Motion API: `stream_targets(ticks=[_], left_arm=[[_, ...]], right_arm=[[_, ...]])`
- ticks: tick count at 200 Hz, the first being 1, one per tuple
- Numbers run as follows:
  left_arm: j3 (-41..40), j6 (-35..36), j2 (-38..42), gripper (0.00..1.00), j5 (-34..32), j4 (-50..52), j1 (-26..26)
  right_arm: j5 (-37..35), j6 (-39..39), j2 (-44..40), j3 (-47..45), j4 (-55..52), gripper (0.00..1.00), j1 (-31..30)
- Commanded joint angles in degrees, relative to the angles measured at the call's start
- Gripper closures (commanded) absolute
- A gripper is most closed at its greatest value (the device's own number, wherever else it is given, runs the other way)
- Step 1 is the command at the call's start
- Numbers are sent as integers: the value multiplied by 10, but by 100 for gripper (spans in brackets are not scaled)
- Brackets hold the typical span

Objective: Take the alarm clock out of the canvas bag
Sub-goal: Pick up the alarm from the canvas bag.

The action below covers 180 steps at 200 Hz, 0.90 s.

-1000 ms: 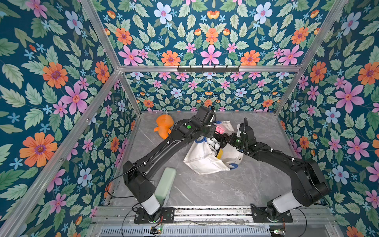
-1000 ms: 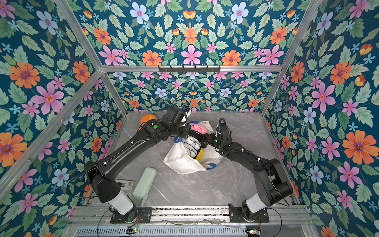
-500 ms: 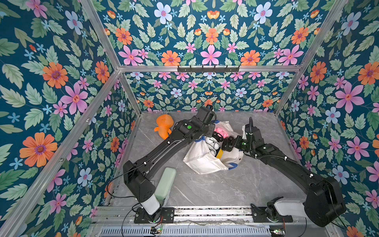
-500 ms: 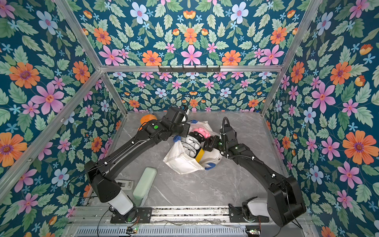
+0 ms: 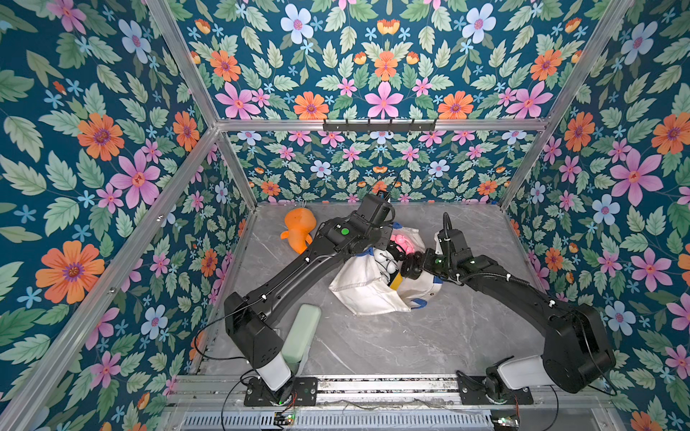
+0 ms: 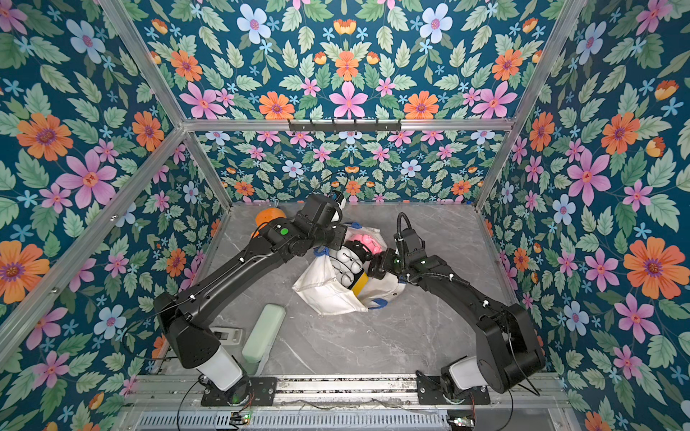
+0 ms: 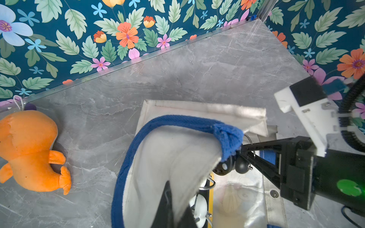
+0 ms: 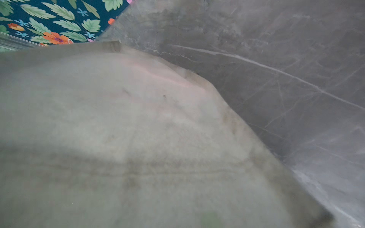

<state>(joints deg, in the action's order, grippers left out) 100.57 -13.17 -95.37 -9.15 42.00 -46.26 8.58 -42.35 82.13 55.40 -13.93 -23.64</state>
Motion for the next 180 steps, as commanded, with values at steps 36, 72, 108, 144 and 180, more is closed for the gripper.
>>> stream_targets(ticks=[36,72,108,144,180], left_arm=[[5,5,9,100,4,-24,1],[6,6,8,100,2,-21,1],[-1,10,10,100,-5,-26,1],[-23,10,15,100,-37,-46,1],[-9,2,8,100,-75,-39,2]], right_arm=[[-1,-11,13,6,-14,84,-1],[-6,-8,-4,5,-15,97,0],[-7,4,-32,7,-24,100,-1],[20,32,-61,39,-84,100,-3],[55,69,-103,72,-149,100,-4]])
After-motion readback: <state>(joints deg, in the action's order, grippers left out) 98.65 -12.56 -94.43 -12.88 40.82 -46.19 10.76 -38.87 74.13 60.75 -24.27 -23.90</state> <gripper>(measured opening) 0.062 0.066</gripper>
